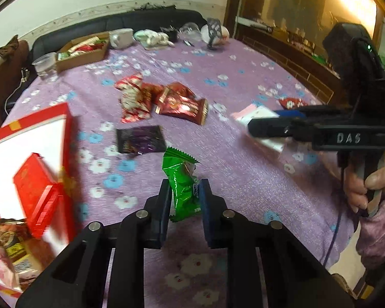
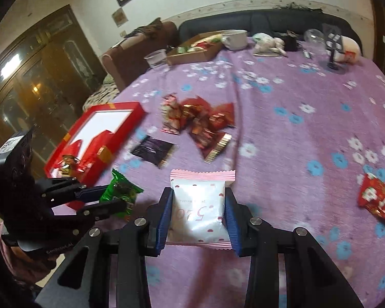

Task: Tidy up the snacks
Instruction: 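Drop the green candy and white packet into the tray with both tools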

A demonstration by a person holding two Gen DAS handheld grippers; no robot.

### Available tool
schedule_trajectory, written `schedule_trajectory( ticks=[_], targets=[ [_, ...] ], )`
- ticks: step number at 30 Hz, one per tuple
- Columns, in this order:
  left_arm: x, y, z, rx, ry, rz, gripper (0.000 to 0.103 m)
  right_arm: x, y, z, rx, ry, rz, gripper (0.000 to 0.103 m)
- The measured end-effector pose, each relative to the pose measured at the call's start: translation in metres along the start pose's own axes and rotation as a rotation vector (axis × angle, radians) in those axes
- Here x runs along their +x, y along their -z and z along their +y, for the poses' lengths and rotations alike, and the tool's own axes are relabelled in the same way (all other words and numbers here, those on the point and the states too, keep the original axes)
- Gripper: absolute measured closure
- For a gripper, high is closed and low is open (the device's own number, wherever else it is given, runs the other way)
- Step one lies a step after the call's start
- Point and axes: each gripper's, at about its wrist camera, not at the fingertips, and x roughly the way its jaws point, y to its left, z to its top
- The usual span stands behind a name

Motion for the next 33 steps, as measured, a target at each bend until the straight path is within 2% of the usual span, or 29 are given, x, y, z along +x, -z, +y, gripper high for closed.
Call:
schedule_trajectory(
  ticks=[8, 15, 21, 29, 33],
  targets=[
    [-0.042, 0.004, 0.049, -0.080, -0.057, -0.094, 0.084, 0.024, -0.021, 0.058, -0.056, -0.068, -0.001, 0.064],
    [-0.068, 0.017, 0.100, -0.162, -0.153, -0.151, 0.084, 0.053, -0.042, 0.119, -0.105, -0.140, -0.005, 0.064],
    [-0.079, 0.032, 0.139, -0.230, -0.216, -0.157, 0.084, 0.092, -0.058, 0.169, -0.123, -0.205, 0.014, 0.064],
    [-0.081, 0.042, 0.164, -0.277, -0.261, -0.150, 0.084, 0.134, -0.067, 0.206, -0.102, -0.269, 0.044, 0.064],
    [-0.085, 0.042, 0.171, -0.284, -0.334, -0.147, 0.083, 0.143, -0.070, 0.218, -0.109, -0.286, 0.035, 0.061]
  ],
)
